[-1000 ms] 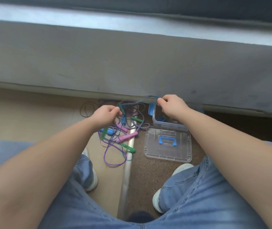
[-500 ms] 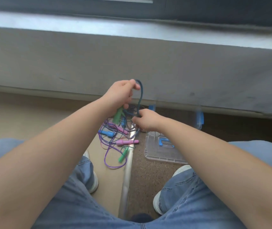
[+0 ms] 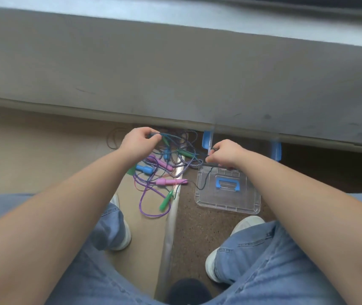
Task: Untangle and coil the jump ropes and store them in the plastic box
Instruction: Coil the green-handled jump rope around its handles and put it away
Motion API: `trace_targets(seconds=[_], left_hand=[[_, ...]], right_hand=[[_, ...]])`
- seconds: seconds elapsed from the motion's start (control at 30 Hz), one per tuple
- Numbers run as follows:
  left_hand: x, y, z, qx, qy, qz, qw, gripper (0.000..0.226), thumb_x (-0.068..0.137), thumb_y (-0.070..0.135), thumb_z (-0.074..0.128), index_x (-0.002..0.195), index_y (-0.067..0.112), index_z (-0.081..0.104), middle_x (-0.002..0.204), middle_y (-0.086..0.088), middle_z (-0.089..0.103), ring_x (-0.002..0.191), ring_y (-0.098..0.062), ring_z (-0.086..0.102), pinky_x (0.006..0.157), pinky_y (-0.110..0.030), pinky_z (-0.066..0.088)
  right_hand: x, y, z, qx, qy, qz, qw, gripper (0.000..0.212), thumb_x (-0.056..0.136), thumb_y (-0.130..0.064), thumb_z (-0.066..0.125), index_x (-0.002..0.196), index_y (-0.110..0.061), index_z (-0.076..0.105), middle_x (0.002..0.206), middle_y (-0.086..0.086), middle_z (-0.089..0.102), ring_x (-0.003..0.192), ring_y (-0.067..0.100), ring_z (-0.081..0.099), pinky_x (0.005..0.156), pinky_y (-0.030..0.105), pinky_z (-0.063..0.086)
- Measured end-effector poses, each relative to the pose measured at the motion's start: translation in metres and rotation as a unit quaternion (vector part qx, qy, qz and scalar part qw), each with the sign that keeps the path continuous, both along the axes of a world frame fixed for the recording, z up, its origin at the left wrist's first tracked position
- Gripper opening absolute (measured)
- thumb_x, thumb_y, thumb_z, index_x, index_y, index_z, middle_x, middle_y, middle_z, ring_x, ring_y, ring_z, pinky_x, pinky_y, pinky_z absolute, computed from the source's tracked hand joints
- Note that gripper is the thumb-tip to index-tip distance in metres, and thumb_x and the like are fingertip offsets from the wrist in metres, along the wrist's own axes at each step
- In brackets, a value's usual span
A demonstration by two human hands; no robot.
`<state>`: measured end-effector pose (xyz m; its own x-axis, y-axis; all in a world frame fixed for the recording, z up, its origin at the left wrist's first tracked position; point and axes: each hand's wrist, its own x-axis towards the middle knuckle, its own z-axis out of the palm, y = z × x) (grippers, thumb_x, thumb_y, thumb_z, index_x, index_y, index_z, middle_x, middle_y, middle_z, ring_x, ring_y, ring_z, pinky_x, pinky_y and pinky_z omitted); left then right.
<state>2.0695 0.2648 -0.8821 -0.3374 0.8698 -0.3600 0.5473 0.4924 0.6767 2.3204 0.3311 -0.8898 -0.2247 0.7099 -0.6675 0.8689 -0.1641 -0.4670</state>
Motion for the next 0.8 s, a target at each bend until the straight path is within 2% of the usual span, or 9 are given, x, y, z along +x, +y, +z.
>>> trace_targets(seconds=[0.07,0.13,0.23,0.33,0.4,0.5,0.63,0.73,0.8], left_hand=[[-0.002,0.0,-0.014,-0.02,-0.012,0.019,1.0,0.016,0.089,0.028,0.063,0.102,0.031,0.072,0.099,0.007,0.071,0.083,-0.012,0.065,0.068,-0.024,0.044],[-0.005,0.001,-0.029,-0.05,-0.028,0.032,0.998,0.031,0.086,0.01,0.059,0.107,0.028,0.072,0.105,0.004,0.069,0.07,-0.01,0.061,0.057,-0.02,0.042],[-0.012,0.005,-0.053,-0.073,-0.045,0.046,0.995,0.047,0.083,-0.007,0.048,0.114,0.021,0.071,0.109,0.0,0.067,0.073,-0.012,0.058,0.049,-0.019,0.039],[-0.018,0.01,-0.078,-0.069,-0.053,0.032,0.996,0.041,0.086,-0.008,0.05,0.106,0.021,0.07,0.102,0.003,0.074,0.09,-0.013,0.068,0.07,-0.02,0.052],[-0.019,0.015,-0.098,-0.07,-0.088,0.019,0.994,0.043,0.087,-0.01,0.043,0.101,0.022,0.067,0.094,0.004,0.076,0.08,-0.01,0.07,0.08,-0.029,0.057],[-0.022,0.025,-0.125,-0.07,-0.102,0.038,0.992,0.045,0.089,-0.003,0.036,0.098,0.028,0.066,0.082,0.007,0.076,0.072,-0.022,0.072,0.073,-0.044,0.062],[-0.03,0.038,-0.16,-0.076,-0.079,0.096,0.989,0.028,0.092,0.01,0.046,0.105,0.028,0.063,0.09,0.005,0.075,0.062,-0.014,0.063,0.064,-0.03,0.054],[-0.037,0.047,-0.184,-0.117,-0.126,0.164,0.971,0.021,0.091,0.018,0.046,0.107,0.022,0.059,0.087,0.006,0.075,0.069,-0.014,0.058,0.07,-0.03,0.047],[-0.042,0.052,-0.194,-0.138,-0.16,0.191,0.959,0.02,0.093,0.016,0.043,0.101,0.02,0.06,0.086,0.005,0.075,0.063,-0.014,0.053,0.065,-0.029,0.045]], right_hand=[[-0.005,0.002,-0.014,0.005,-0.041,0.042,0.998,0.013,0.087,-0.025,0.064,0.082,-0.013,0.064,0.075,0.007,0.061,0.063,0.023,0.054,0.056,0.026,0.043],[-0.009,0.006,-0.029,0.03,-0.083,0.063,0.994,0.018,0.089,-0.028,0.062,0.089,-0.011,0.067,0.084,0.008,0.063,0.076,0.026,0.058,0.064,0.027,0.043],[-0.016,0.015,-0.058,0.07,-0.145,0.058,0.985,0.019,0.086,-0.022,0.059,0.076,-0.007,0.057,0.085,0.011,0.062,0.085,0.033,0.061,0.066,0.028,0.042],[-0.03,0.025,-0.082,0.112,-0.16,0.052,0.979,0.025,0.087,-0.031,0.058,0.082,-0.007,0.055,0.088,0.011,0.056,0.087,0.032,0.057,0.069,0.031,0.043],[-0.045,0.033,-0.098,0.142,-0.139,0.065,0.978,0.027,0.087,-0.035,0.054,0.085,-0.008,0.057,0.093,0.014,0.058,0.095,0.035,0.06,0.072,0.033,0.043],[-0.073,0.044,-0.121,0.135,-0.069,0.063,0.986,0.022,0.09,-0.029,0.052,0.096,-0.012,0.065,0.103,0.012,0.068,0.101,0.034,0.061,0.077,0.034,0.047],[-0.107,0.059,-0.153,0.103,-0.019,0.077,0.991,0.019,0.093,-0.026,0.05,0.098,-0.015,0.065,0.107,0.011,0.07,0.104,0.033,0.061,0.077,0.031,0.045],[-0.131,0.075,-0.184,0.091,-0.004,0.056,0.994,0.018,0.093,-0.027,0.052,0.098,-0.016,0.066,0.107,0.012,0.07,0.103,0.033,0.063,0.074,0.029,0.042],[-0.147,0.086,-0.202,0.093,-0.001,0.04,0.995,0.022,0.093,-0.03,0.055,0.103,-0.015,0.068,0.11,0.013,0.071,0.105,0.034,0.063,0.08,0.031,0.047]])
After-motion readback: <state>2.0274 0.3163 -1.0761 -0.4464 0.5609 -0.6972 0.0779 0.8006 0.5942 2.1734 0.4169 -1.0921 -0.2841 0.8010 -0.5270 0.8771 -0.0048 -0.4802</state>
